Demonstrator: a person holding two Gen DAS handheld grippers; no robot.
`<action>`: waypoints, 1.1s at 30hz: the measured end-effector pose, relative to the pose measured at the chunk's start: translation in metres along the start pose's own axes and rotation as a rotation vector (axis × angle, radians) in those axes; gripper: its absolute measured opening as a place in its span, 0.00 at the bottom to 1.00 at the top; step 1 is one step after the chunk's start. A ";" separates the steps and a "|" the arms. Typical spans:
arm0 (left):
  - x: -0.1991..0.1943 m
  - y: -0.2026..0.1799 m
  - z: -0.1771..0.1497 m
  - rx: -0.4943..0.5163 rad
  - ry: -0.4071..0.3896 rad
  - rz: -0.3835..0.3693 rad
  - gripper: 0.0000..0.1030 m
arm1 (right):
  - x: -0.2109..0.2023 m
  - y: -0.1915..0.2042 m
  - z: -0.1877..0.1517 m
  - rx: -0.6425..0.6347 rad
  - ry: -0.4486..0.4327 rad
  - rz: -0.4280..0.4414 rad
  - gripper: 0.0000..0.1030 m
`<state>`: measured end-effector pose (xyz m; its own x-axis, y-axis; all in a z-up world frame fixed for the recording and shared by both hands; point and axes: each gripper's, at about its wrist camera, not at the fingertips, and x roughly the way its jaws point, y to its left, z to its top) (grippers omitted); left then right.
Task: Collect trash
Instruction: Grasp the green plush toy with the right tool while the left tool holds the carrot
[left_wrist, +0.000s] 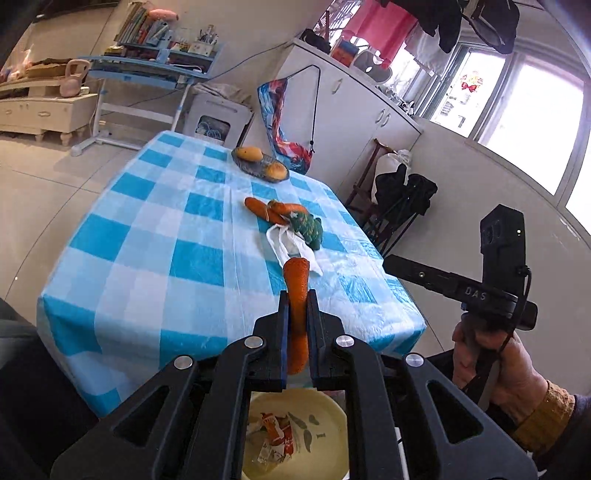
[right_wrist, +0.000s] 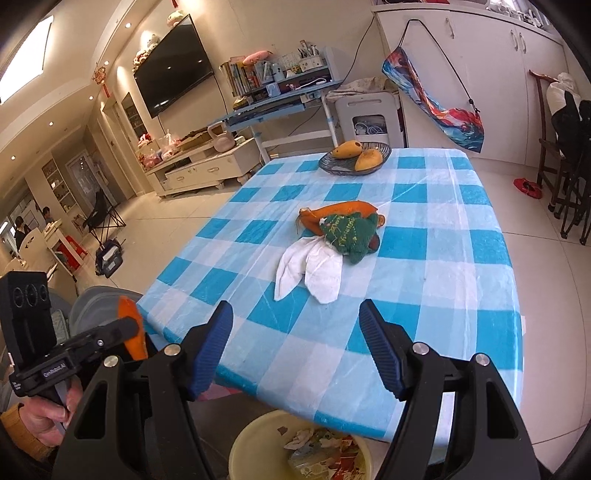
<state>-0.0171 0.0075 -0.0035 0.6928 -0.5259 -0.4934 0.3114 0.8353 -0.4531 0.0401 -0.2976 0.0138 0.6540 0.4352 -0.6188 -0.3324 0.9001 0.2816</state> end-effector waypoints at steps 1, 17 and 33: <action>0.003 0.003 0.004 0.001 -0.006 0.005 0.08 | 0.008 -0.002 0.005 -0.008 0.008 -0.012 0.67; 0.060 0.061 0.029 -0.073 -0.052 -0.029 0.09 | 0.100 -0.047 0.060 0.019 0.104 -0.165 0.66; 0.078 0.068 0.027 -0.040 -0.037 -0.031 0.09 | 0.082 -0.040 0.053 0.030 0.092 -0.085 0.09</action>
<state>0.0760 0.0280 -0.0526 0.7073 -0.5442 -0.4512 0.3069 0.8113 -0.4975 0.1434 -0.2967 -0.0096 0.6136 0.3545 -0.7056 -0.2570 0.9345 0.2461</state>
